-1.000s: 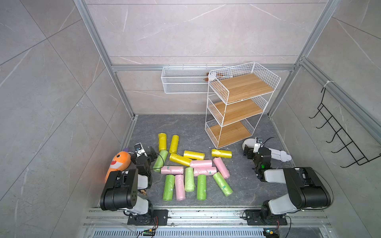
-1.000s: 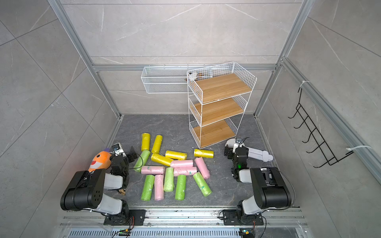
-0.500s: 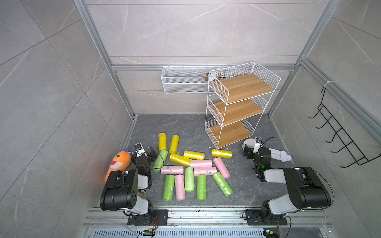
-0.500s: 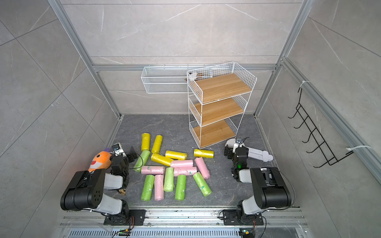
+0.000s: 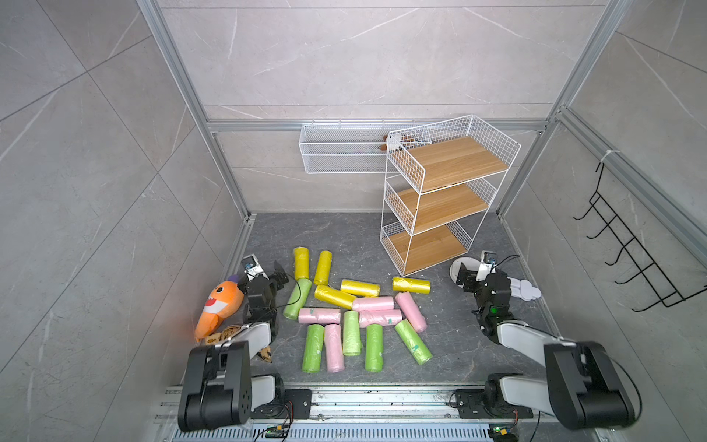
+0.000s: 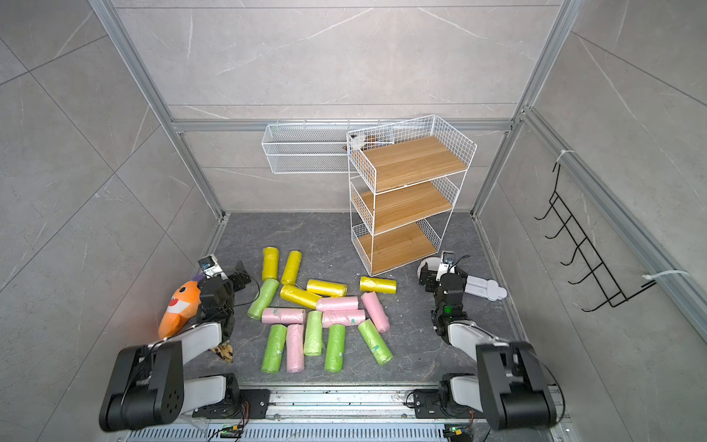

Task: Sort the rolls of trash bags by color and place them on the shelf
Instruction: Adjust the shelf at the center of the board.

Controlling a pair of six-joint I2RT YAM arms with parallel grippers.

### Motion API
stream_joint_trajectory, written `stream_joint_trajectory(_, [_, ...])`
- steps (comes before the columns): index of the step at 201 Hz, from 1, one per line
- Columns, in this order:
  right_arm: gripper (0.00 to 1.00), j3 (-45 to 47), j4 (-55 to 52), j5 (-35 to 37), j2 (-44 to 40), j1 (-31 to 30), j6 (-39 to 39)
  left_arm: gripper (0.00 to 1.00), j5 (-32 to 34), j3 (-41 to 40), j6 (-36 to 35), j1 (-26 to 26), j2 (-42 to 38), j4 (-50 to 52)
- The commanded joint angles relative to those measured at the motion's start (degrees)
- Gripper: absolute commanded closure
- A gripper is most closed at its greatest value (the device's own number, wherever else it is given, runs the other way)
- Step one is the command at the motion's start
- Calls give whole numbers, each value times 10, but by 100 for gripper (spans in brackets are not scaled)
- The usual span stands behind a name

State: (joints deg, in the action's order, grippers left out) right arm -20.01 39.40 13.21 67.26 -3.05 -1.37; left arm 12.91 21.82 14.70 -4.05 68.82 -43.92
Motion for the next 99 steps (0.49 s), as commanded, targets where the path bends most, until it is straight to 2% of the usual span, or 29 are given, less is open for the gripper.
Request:
stream_joint_trajectory(1, [0,-55,-112,-34,-85,-3,-34,1,-122,43,105,7,-58,69])
stream_joint_trajectory(14, [0,-125,-192,-63,-86,-1,-40,3,-164,68,136,34,-68,75])
stream_joint_trajectory(24, [0,-188,-256,-90,-71,5,-34,5,-161,91,129,85,-75,88])
stream_joint_trajectory(54, [0,-287,-297,-137,-42,30,-42,7,-91,197,35,281,-44,161])
stream_joint_trajectory(77, [0,-349,-334,-164,-13,63,-64,12,-84,290,-26,374,29,188])
stream_joint_trajectory(99, [0,-392,-361,-189,10,93,-78,13,-44,382,-111,447,109,204])
